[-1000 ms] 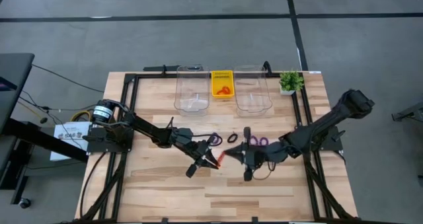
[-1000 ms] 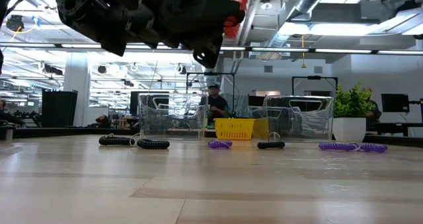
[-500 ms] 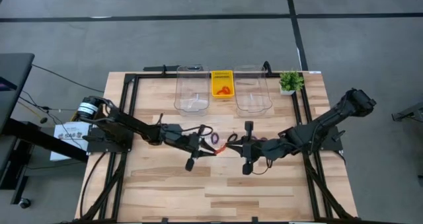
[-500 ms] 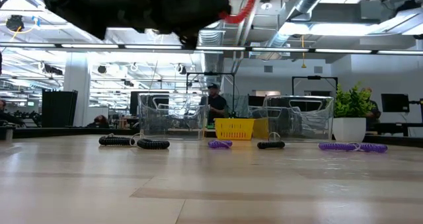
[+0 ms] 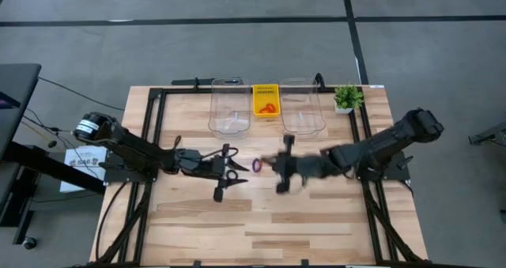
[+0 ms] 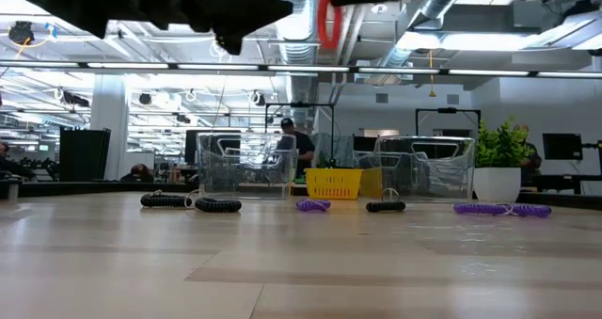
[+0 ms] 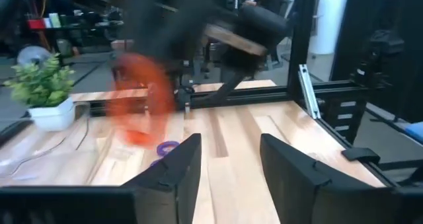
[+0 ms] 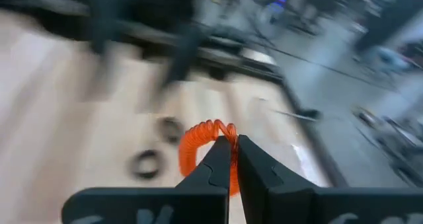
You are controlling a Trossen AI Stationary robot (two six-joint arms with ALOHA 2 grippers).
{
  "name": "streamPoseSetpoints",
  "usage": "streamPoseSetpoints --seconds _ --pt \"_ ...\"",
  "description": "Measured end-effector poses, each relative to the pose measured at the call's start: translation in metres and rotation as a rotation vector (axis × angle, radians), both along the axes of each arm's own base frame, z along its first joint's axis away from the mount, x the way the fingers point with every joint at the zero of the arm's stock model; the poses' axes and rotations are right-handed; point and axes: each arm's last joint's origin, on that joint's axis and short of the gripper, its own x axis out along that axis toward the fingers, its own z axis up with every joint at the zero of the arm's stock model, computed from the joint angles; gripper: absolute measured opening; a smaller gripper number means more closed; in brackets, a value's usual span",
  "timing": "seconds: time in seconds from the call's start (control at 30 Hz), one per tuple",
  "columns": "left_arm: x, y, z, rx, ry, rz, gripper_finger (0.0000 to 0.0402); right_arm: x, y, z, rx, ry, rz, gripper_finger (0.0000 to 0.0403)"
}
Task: Sort spring keychains
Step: Put the orange spring keychain into the yellow bin
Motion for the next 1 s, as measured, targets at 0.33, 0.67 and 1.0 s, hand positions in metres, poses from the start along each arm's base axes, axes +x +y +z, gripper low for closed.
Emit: streamPoseSetpoints --seconds 0.33,0.67,1.0 --pt "-0.025 0.008 -0.002 -0.048 -0.006 0.013 0.0145 0.004 -0.151 0.043 0.132 0.113 -0.333 0.0002" --pt "-0.027 0.009 -0.001 -0.049 -0.012 0.014 0.0143 -0.018 -0.241 0.048 0.283 0.03 -0.381 0.0024" --pt "-0.027 0.009 -0.001 -0.049 -0.011 0.014 0.0145 -0.003 -0.262 0.015 0.285 0.128 -0.274 0.0027"
